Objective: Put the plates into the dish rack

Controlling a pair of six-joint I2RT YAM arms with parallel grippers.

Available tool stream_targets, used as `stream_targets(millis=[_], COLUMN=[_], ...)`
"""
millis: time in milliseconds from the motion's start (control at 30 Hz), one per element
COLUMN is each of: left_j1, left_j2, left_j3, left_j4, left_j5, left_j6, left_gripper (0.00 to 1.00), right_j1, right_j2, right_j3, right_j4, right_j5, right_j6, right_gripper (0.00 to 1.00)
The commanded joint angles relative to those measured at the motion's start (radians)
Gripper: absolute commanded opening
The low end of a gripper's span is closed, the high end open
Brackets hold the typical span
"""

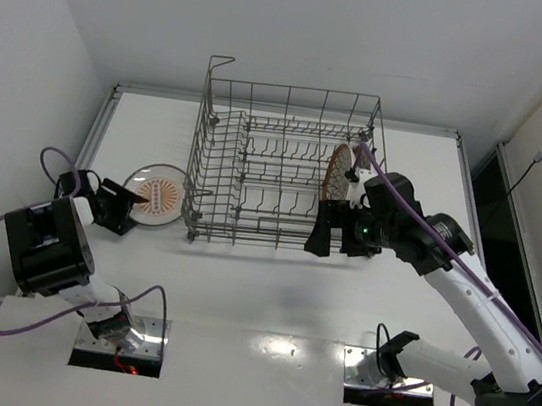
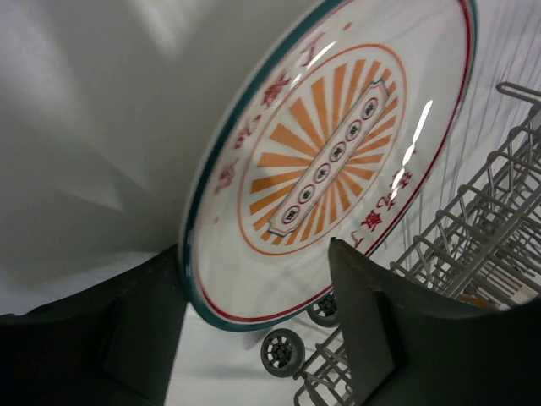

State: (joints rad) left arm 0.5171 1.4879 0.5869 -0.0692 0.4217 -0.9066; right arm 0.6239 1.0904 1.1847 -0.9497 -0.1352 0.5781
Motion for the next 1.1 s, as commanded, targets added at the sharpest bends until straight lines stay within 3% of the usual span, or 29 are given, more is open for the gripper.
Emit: stream_targets(millis=[0, 167, 267, 300, 400, 567, 867, 1067], left_j1=[-0.002, -0.002, -0.002, -0.002, 0.008, 0.008, 0.008, -0.078], left_j2=[0.142, 0.141, 0.141, 0.141, 0.123, 0.091, 0.054, -0.009], left_j3=[0.000, 0.001, 0.001, 0.001, 0.036, 0.142, 0.500, 0.669], left_j4=[-0.015, -0.024, -0.033, -0.034, -0.067, -0.187, -0.595, -0.618], left_j5=[0.046, 0.031, 0.031, 0.031, -0.006, -0.098, -0.452, -0.479], left_j6=[0.025, 0.066, 0.075, 0.075, 0.066, 0.020, -0.063, -0.152], left_gripper=[0.60, 0.48, 0.26, 0.14, 0.00, 0.00, 0.00, 0.00], right_j1=[-0.006, -0.015, -0.015, -0.015, -0.015, -0.024, -0.024, -0.033], right_j2=[-0.027, -0.027, -0.027, -0.027, -0.027, -0.009, 0.009, 0.019], right_j3=[-0.002, -0.011, -0.011, -0.011, -0.011, -0.011, -0.002, 0.079], right_j4=[0.025, 0.015, 0.015, 0.015, 0.015, 0.026, 0.037, 0.084], right_j5=[-0.003, -0.003, -0.012, -0.012, -0.021, -0.052, -0.081, -0.156], right_j6=[0.012, 0.012, 0.012, 0.012, 0.012, 0.012, 0.003, 0.002], right_gripper=[0.99, 0.99, 0.99, 0.99, 0.99, 0.99, 0.99, 0.98])
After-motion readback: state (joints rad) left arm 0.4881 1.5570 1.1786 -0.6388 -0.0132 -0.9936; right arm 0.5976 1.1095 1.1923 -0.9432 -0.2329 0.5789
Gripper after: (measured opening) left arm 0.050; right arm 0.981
